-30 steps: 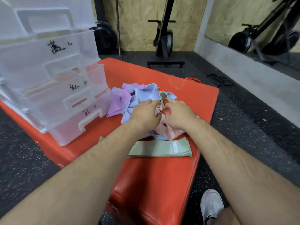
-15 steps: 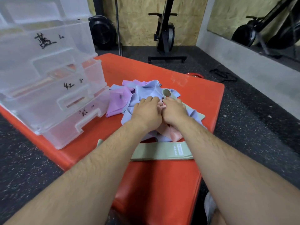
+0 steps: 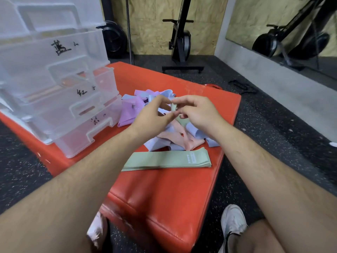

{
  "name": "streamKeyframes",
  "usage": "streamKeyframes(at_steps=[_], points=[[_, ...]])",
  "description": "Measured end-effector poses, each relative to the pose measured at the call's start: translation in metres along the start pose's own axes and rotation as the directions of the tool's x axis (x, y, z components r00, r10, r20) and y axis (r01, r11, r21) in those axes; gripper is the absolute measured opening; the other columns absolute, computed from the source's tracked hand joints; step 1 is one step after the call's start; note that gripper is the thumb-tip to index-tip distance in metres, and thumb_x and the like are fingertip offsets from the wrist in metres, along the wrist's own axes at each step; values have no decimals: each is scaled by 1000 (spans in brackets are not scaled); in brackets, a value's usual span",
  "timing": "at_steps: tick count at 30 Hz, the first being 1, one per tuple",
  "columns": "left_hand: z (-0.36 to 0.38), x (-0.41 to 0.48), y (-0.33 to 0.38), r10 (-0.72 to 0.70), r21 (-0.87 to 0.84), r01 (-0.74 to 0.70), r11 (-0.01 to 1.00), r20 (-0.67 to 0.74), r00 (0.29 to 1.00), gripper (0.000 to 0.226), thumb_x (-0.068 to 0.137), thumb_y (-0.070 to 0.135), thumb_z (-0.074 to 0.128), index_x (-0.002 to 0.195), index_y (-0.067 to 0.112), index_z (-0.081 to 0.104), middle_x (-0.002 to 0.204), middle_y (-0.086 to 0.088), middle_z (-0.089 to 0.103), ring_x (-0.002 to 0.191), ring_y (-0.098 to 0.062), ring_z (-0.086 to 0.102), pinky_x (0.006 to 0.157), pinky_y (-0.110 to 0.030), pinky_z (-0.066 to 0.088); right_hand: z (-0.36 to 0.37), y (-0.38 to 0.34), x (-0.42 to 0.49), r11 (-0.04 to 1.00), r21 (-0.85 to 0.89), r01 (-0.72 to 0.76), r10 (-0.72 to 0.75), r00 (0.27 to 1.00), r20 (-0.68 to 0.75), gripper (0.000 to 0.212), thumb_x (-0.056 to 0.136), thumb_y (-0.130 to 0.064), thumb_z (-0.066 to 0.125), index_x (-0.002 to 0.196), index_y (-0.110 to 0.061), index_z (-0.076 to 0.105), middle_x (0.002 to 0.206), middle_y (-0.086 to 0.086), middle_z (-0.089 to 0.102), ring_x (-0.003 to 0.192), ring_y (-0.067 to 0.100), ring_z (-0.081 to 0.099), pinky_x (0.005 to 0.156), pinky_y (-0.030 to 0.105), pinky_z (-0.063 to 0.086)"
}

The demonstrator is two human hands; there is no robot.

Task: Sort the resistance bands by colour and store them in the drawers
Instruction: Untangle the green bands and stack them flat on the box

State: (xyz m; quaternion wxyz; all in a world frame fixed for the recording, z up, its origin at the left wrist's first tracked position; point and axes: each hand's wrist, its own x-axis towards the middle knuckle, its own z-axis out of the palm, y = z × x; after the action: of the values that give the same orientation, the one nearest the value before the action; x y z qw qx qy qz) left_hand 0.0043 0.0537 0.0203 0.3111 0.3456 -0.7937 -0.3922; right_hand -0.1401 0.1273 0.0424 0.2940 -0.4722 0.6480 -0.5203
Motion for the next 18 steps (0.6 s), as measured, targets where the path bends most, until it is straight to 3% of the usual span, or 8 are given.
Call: streamKeyframes(at_steps=[3, 6, 8, 10, 13, 14, 16, 18], points=[[-10, -12, 3, -69, -87, 67, 994, -20, 997, 34, 85, 38, 73, 108, 23, 53, 101, 5, 68, 80, -12, 71, 69, -35, 58, -4, -5, -15, 996, 84, -3, -9, 990, 138, 51, 90, 19, 41, 123, -12, 62, 103, 8, 72, 80, 7, 70, 72, 23, 53], [-18, -25, 5, -115, -100, 115, 988, 7, 993, 28, 90, 13, 59, 117, 14, 51, 89, 0, 71, 62, 2, 65, 61, -22, 56, -5, -4, -24, 995, 97, -15, -6, 977, 212, 53, 91, 19, 36, 129, -14, 54, 105, 14, 74, 85, 17, 73, 73, 26, 54], [-23, -31, 4, -127, -56, 126, 990, -16, 992, 27, 90, 7, 52, 116, 13, 53, 86, -5, 70, 54, 3, 58, 53, -15, 52, -1, 1, -25, 1000, 12, -5, 2, 985, 173, 49, 91, 16, 39, 128, -12, 55, 111, 16, 71, 76, 14, 72, 66, 24, 53], [-27, -35, 1, -144, -38, 143, 989, -13, 990, 26, 89, 4, 49, 112, 14, 56, 89, -8, 69, 61, -4, 59, 55, -19, 53, 6, 11, -22, 988, -154, 32, -13, 992, 125, 43, 91, 10, 45, 123, -17, 59, 119, 11, 66, 64, 4, 67, 59, 17, 50], [-35, -39, -5, -159, -22, 160, 987, 33, 987, 28, 86, 5, 49, 108, 17, 61, 89, -1, 74, 74, -9, 67, 58, -26, 55, 14, 21, -16, 918, -374, 132, -50, 974, 220, 47, 89, -7, 62, 131, -28, 58, 128, -7, 60, 78, -8, 58, 77, 16, 50], [-37, -41, -6, -156, -20, 158, 987, 54, 986, 28, 85, 5, 50, 107, 19, 62, 88, 1, 75, 76, -8, 70, 59, -26, 54, 17, 23, -16, 901, -406, 153, -45, 963, 265, 47, 88, -13, 66, 130, -33, 58, 126, -16, 60, 81, -13, 56, 80, 14, 47], [-41, -44, -8, -155, -15, 157, 988, 71, 985, 28, 84, 4, 50, 105, 18, 63, 87, 2, 75, 78, -10, 72, 61, -27, 54, 25, 24, -15, 892, -423, 162, -26, 951, 309, 33, 87, -20, 71, 114, -36, 61, 106, -26, 61, 69, -17, 54, 69, 13, 42], [-44, -44, -10, -158, -5, 158, 987, 56, 986, 26, 83, 5, 51, 103, 16, 63, 85, 1, 75, 73, -10, 71, 62, -28, 55, 32, 25, -12, 874, -454, 171, -34, 955, 295, 15, 88, -22, 72, 101, -24, 66, 82, -22, 59, 60, -9, 52, 63, 20, 39]])
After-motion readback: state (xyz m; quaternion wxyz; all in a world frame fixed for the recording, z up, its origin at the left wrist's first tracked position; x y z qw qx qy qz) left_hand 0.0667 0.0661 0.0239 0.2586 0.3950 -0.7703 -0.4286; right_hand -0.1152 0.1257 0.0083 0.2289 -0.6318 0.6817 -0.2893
